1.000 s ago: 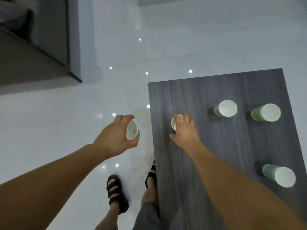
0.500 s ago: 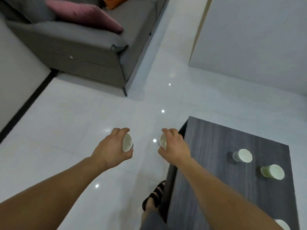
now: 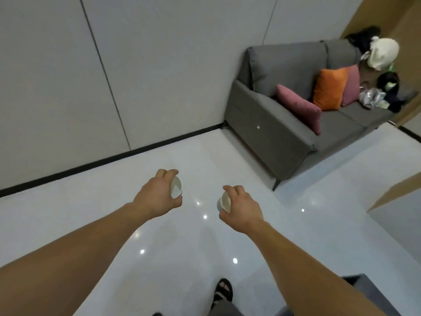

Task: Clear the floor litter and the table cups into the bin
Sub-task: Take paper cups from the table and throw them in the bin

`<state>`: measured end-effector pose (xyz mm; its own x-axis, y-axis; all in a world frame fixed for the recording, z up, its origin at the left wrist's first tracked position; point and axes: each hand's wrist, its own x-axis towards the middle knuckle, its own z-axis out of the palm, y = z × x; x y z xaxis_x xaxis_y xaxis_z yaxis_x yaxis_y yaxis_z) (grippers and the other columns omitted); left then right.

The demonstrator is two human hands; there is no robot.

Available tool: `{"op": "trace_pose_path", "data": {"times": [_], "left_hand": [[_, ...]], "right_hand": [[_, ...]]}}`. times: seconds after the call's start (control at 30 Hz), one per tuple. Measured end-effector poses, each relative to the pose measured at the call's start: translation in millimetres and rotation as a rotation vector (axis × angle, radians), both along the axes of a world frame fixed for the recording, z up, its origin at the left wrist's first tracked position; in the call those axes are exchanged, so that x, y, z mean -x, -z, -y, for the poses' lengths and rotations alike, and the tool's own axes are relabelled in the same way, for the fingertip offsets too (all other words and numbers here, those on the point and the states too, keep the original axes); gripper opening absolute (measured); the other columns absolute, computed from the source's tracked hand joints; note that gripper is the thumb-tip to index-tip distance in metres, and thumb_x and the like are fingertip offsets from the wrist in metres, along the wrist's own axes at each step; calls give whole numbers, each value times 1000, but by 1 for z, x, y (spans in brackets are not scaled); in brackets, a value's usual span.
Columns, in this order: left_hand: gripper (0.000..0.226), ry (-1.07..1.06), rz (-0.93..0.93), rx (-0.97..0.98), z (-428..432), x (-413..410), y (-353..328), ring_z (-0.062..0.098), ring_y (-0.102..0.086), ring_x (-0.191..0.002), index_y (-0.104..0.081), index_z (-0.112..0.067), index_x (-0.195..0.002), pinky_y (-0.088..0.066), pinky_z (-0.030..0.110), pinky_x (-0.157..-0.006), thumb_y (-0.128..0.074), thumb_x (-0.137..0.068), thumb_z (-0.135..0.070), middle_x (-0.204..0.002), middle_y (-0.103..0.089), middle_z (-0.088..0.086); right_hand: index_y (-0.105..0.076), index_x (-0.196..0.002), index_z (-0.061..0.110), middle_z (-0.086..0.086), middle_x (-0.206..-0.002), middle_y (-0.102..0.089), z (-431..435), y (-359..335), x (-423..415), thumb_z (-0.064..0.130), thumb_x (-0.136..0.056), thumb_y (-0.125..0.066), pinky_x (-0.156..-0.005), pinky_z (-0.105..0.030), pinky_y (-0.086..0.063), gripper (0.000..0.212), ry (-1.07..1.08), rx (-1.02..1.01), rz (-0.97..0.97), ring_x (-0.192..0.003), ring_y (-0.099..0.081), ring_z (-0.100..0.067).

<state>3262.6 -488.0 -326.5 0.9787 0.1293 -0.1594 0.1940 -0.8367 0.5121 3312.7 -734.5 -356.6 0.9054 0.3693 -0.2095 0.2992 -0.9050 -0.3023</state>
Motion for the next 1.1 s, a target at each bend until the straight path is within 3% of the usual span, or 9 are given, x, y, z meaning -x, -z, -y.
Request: {"op": "trace_pose_path", "data": {"times": [0.57, 0.8, 1.1], "left_hand": [[76, -819, 7, -43, -288, 121, -13, 23, -51, -114, -32, -25, -143, -47, 32, -90, -68, -78, -40, -139, -37, 0], [74, -1135, -5, -14, -371, 232, 11, 23, -51, -114, -34, -26, -142, -48, 33, -91, -69, -78, -41, -138, -39, -1], [77, -1288, -10, -56, -513, 386, 2, 24, -50, -116, -34, -24, -143, -47, 35, -92, -70, -77, -40, -138, -39, 1]], "right_hand": [[-26, -148, 31, 2, -139, -37, -409, -17, -41, 44, -80, -59, -87, -35, -47, 76, -817, -24, 40, -117, -48, -24], [-27, -146, 30, 1, -139, -36, -558, -9, 35, 45, -82, -58, -86, -36, -49, 74, -1129, -1, 48, -117, -48, -24], [-26, -146, 30, 2, -139, -36, -725, -7, 183, 45, -82, -58, -85, -34, -48, 73, -1294, -19, 57, -117, -48, -24]]}}
